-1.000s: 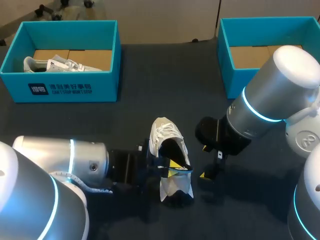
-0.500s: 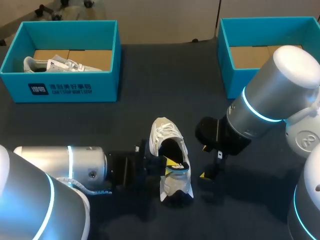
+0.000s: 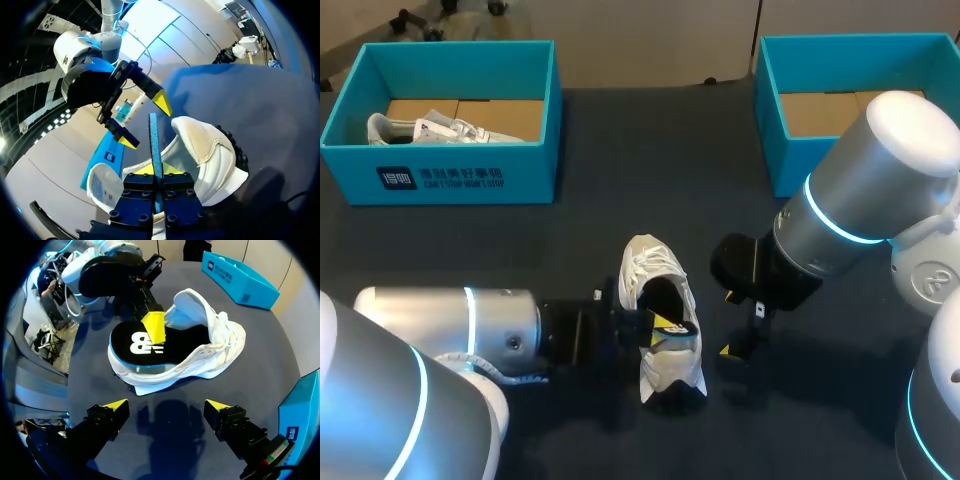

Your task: Take the shoe out of the shoebox, open the shoe tongue, remove and reinsert the insole, then place the shoe into the shoebox

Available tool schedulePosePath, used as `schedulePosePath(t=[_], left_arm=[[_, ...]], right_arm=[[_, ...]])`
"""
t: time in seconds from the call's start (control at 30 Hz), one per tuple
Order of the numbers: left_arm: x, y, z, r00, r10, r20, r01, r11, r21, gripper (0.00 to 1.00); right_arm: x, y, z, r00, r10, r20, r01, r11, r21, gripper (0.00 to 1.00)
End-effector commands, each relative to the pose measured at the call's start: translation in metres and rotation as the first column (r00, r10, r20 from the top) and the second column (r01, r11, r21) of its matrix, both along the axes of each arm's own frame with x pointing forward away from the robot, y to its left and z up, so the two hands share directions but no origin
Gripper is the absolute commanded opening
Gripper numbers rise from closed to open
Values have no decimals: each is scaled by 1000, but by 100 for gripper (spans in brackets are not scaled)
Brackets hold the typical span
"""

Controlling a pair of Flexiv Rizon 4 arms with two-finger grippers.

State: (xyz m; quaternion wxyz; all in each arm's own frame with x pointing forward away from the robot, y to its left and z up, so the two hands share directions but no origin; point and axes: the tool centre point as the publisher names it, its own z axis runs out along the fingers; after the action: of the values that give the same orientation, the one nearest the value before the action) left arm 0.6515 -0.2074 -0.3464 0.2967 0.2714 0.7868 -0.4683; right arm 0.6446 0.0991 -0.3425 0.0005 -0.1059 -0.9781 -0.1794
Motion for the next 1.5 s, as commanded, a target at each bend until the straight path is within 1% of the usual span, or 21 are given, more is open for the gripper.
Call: schedulePosePath(t=[0.03,0.07,0.17,0.3,0.47,0.57,0.63,0.73,0.93,1.07,1.13,1.2,1.23,1.27,1.3,1.5], left_arm=[[0,-2,2,1000,-2,-13,2,1000,6,5],[0,-1,3,1000,-1,-22,1,1000,-1,9],[-2,0,5,999,-6,-40,6,1000,-5,15],[-5,2,8,998,-9,-65,9,1000,-6,18],[-9,5,14,994,-12,-113,8,999,-33,27],[-10,6,17,991,-13,-131,7,999,-52,29],[-11,6,18,991,-12,-130,5,999,-51,28],[-12,6,21,988,-10,-153,3,999,-50,24],[-23,2,24,984,-12,-177,9,1000,-19,26],[-27,-2,26,984,0,-180,-2,1000,-14,22],[-28,-3,27,984,3,-180,-5,1000,-14,23],[-29,-4,27,983,7,-181,-9,1000,-11,18],[-30,-4,27,983,8,-182,-9,1000,-8,14],[-30,-4,26,983,7,-182,-9,1000,-7,5],[-31,-4,25,983,6,-182,-7,1000,-6,0],[-32,-3,20,990,-25,-138,23,1000,-18,0]], right_arm=[[-1,2,-2,1000,-3,3,3,1000,-2,100],[-1,2,-2,1000,-3,3,3,1000,-2,100],[-1,2,-2,1000,-3,3,3,1000,-2,100],[-1,2,-2,1000,-3,3,3,1000,-2,100],[-1,2,-2,1000,-3,3,3,1000,-2,100],[-1,2,-2,1000,-3,3,3,1000,-2,100],[-1,2,-2,1000,-3,3,3,1000,-2,100],[-1,2,-2,1000,-3,3,3,1000,-2,100],[-1,2,-2,1000,-3,3,3,1000,-2,100],[-1,2,-2,1000,-3,3,3,1000,-2,100],[-1,2,-2,1000,-3,3,3,1000,-2,100],[-1,2,-2,1000,-3,3,3,1000,-2,100],[-1,2,-2,1000,-3,3,3,1000,-2,100],[-1,2,-2,1000,-3,3,3,1000,-2,100],[-1,2,-2,1000,-3,3,3,1000,-2,100],[-1,2,-2,1000,-3,3,3,1000,-2,100]])
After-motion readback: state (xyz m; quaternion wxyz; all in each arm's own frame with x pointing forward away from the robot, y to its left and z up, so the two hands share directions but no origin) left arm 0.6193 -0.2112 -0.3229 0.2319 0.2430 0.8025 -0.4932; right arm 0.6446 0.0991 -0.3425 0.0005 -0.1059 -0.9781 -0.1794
